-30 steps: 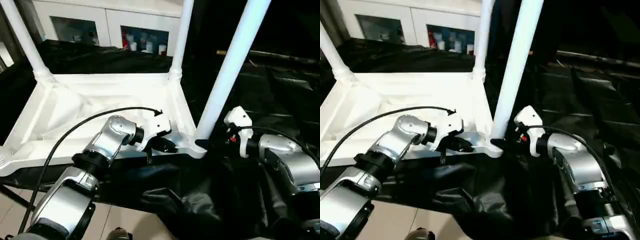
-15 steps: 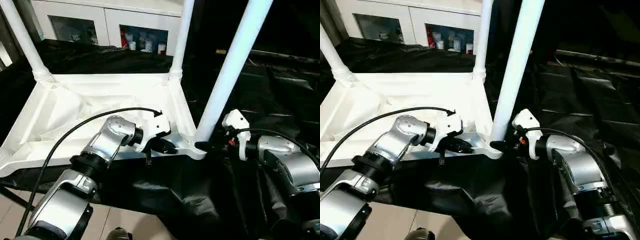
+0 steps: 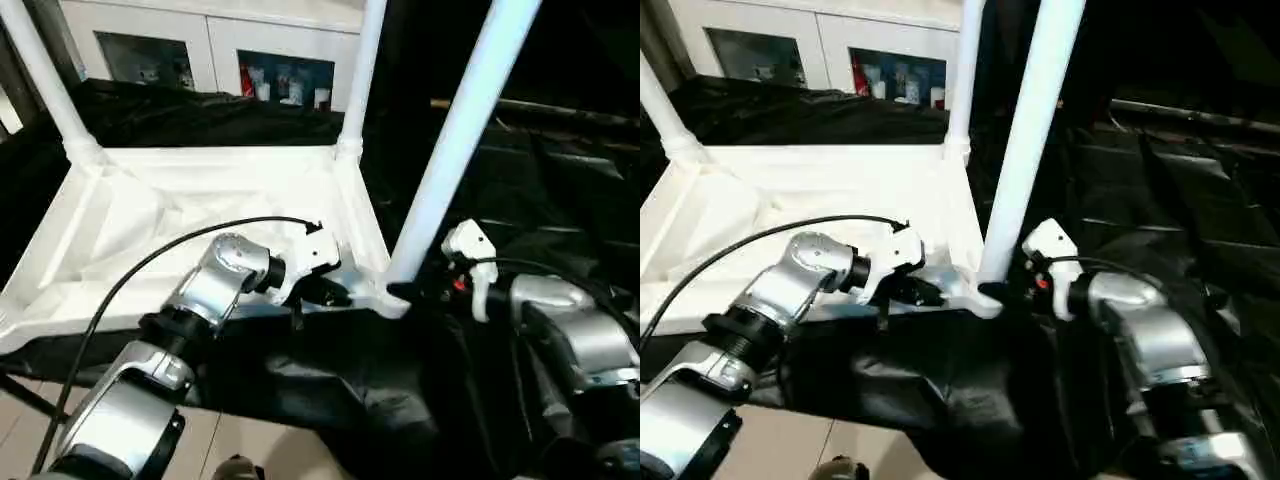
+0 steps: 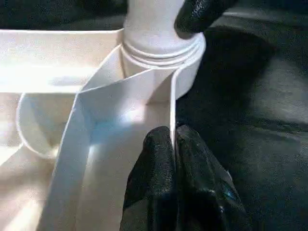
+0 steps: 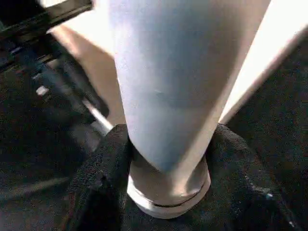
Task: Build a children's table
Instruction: Rotate leg to tighten
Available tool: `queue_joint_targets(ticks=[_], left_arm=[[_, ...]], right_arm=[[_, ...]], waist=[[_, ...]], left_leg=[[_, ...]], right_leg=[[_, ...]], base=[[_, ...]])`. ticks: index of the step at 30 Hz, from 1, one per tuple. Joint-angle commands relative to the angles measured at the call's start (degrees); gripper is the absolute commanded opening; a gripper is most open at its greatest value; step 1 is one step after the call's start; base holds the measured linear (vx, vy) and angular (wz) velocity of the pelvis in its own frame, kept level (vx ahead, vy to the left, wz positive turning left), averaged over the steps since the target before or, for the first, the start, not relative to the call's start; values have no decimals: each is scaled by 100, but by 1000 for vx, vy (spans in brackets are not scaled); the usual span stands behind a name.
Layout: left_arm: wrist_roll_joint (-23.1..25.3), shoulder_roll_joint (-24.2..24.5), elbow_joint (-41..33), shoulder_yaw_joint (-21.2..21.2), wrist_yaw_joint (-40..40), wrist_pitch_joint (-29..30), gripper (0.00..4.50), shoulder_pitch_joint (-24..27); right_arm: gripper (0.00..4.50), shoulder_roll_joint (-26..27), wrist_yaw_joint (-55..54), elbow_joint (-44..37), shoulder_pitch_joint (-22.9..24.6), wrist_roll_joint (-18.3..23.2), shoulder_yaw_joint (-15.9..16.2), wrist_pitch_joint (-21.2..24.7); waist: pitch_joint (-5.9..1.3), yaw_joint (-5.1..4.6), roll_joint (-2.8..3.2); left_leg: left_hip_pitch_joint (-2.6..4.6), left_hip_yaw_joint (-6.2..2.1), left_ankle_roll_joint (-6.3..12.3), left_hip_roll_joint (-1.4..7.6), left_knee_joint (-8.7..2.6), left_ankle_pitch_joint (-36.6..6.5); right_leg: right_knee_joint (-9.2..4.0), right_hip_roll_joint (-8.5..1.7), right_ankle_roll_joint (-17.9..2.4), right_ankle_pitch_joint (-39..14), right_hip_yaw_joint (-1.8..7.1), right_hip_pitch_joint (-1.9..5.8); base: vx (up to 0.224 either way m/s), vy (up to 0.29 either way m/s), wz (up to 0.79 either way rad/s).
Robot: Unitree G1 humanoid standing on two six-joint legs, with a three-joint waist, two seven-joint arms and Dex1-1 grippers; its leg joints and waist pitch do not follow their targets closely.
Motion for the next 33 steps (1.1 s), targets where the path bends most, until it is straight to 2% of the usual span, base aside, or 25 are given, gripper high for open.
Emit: queue_joint_targets(ticks=[1,2,4,5,6,8,10,11,14,16,17,18,21,22,23,24,25,26,27,28,29,30,31,32,33], left_arm=[[-7,-295,235,220,717,52,0,-335],[15,-528,561,362,1345,160,0,-501],[17,-984,1078,562,2358,312,0,-780],[16,-1109,1185,586,2573,334,0,-843],[44,-1238,1289,565,2761,308,0,-901],[88,-1323,1369,509,2816,206,0,-947],[102,-1363,1399,487,2749,127,0,-973],[129,-1371,1436,465,2665,17,0,-994],[161,-1349,1538,440,2549,-152,0,-1037],[187,-1334,1623,427,2544,-254,0,-1068],[183,-1324,1694,440,2569,-280,0,-1095],[179,-1301,1730,441,2547,-345,0,-1107],[160,-1276,1778,443,2530,-421,0,-1130],[157,-1264,1791,447,2507,-486,0,-1137],[157,-1264,1791,447,2507,-486,0,-1137],[159,-1253,1790,448,2493,-573,0,-1138],[168,-1236,1790,443,2465,-730,0,-1135],[174,-1227,1815,448,2459,-861,0,-1140],[127,-1223,1829,514,2497,-949,0,-1142],[127,-1223,1829,514,2497,-949,0,-1142],[45,-1214,1804,582,2419,-953,28,-1130],[-13,-1211,1813,633,2360,-958,45,-1132],[-33,-1186,1782,647,2320,-1004,56,-1118],[-33,-1186,1782,647,2320,-1004,56,-1118],[-181,-1114,1588,778,2219,-1106,62,-1056]], right_arm=[[195,229,-637,359,-26,-236,-28,153],[195,565,-1361,656,-148,-350,-161,243],[194,1282,-2757,1200,-443,-413,-519,351],[194,1499,-3118,1336,-537,-384,-639,369],[194,1756,-3463,1487,-659,-307,-770,358],[194,1939,-3560,1576,-761,-281,-766,238],[194,2010,-3531,1604,-806,-287,-719,149],[194,2034,-3516,1623,-828,-310,-703,82],[194,2060,-3493,1638,-873,-345,-765,-100],[250,2073,-3478,1642,-900,-318,-856,-181],[250,2059,-3483,1636,-918,-299,-916,-256],[271,1989,-3430,1572,-913,-280,-948,-293],[289,1818,-3323,1418,-878,-287,-921,-354],[289,1648,-3112,1134,-759,-271,-868,-333],[311,1648,-3112,1134,-759,-271,-868,-333],[311,1487,-2863,809,-614,-212,-823,-249],[311,1287,-2547,435,-427,-149,-753,-138],[311,1127,-2282,139,-265,-102,-696,-51],[311,850,-1930,-260,0,-62,-591,52],[311,850,-1930,-260,0,-62,-591,52],[318,589,-1649,-611,261,-27,-528,121],[321,425,-1481,-815,424,-2,-495,150],[321,283,-1357,-1012,581,40,-497,183],[321,283,-1357,-1012,581,40,-497,183],[321,68,-1184,-1476,884,205,-577,287]], waist=[[-480,-45,-43],[-486,-45,-36],[-496,-134,-14],[-504,-167,-57],[-508,-173,-47],[-514,-186,-16],[-526,-200,-26],[-532,-192,-37],[-532,-176,-32],[-529,-174,-29],[-520,-174,-30],[-520,-173,-28],[-519,-166,-34],[-522,-161,-52],[-526,-137,-49],[-526,-132,-45],[-526,-111,-73],[-521,-81,-87],[-523,-71,-72],[-537,-54,-86],[-538,-69,-84],[-546,-52,-92],[-530,-62,-63],[-536,-62,-77],[-529,-38,-39]], left_leg=[[101,24,32,64,-407,-1731],[112,15,4,67,-409,-1788],[105,-9,-164,31,-399,-1957],[89,-25,-200,10,-400,-1967],[85,-34,-186,14,-405,-1936],[82,-34,-99,26,-417,-1883],[89,-2,6,27,-410,-1806],[83,4,55,27,-406,-1742],[76,11,113,28,-407,-1629],[90,17,113,28,-407,-1664],[94,11,102,39,-416,-1706],[93,11,106,38,-416,-1720],[97,15,113,39,-414,-1737],[92,17,124,43,-413,-1691],[99,21,151,50,-408,-1621],[95,23,164,48,-406,-1597],[87,23,219,49,-406,-1548],[99,37,290,47,-397,-1512],[88,28,312,48,-399,-1484],[79,29,364,57,-389,-1383],[37,20,382,42,-391,-1286],[51,26,392,47,-378,-1248],[56,35,434,42,-376,-1284],[48,30,440,39,-370,-1281],[62,27,434,53,-381,-1352]], right_leg=[[-459,-174,-992,-2122,198,289],[-466,-189,-979,-2162,195,285],[-468,-196,-937,-2423,178,246],[-501,-194,-820,-2597,146,288],[-506,-202,-790,-2596,146,296],[-523,-190,-781,-2373,155,303],[-504,-169,-903,-1913,176,296],[-482,-169,-952,-1766,180,316],[-463,-174,-1021,-1616,184,329],[-471,-175,-1026,-1666,185,321],[-471,-177,-1029,-1716,183,327],[-471,-181,-1029,-1731,183,327],[-475,-179,-1014,-1745,187,328],[-474,-178,-1019,-1709,186,336],[-459,-179,-1016,-1605,196,338],[-453,-181,-1037,-1564,198,335],[-455,-172,-1012,-1502,192,362],[-458,-158,-983,-1428,202,352],[-448,-168,-969,-1398,203,374],[-435,-181,-938,-1307,210,382],[-428,-178,-954,-1278,195,408],[-425,-180,-963,-1244,197,397],[-454,-176,-1015,-1265,201,381],[-440,-180,-1033,-1274,196,388],[-469,-184,-1074,-1353,194,384]], base=[[0,0,0],[0,0,0],[0,0,0],[0,0,0],[0,0,0],[0,0,0],[0,0,0],[0,0,0],[0,0,0],[0,0,0],[0,0,0],[0,0,0],[0,0,0],[0,0,0],[0,0,0],[0,0,0],[0,0,0],[0,0,0],[0,0,0],[0,0,0],[0,0,0],[0,0,0],[0,0,0],[0,0,0],[0,0,0]])
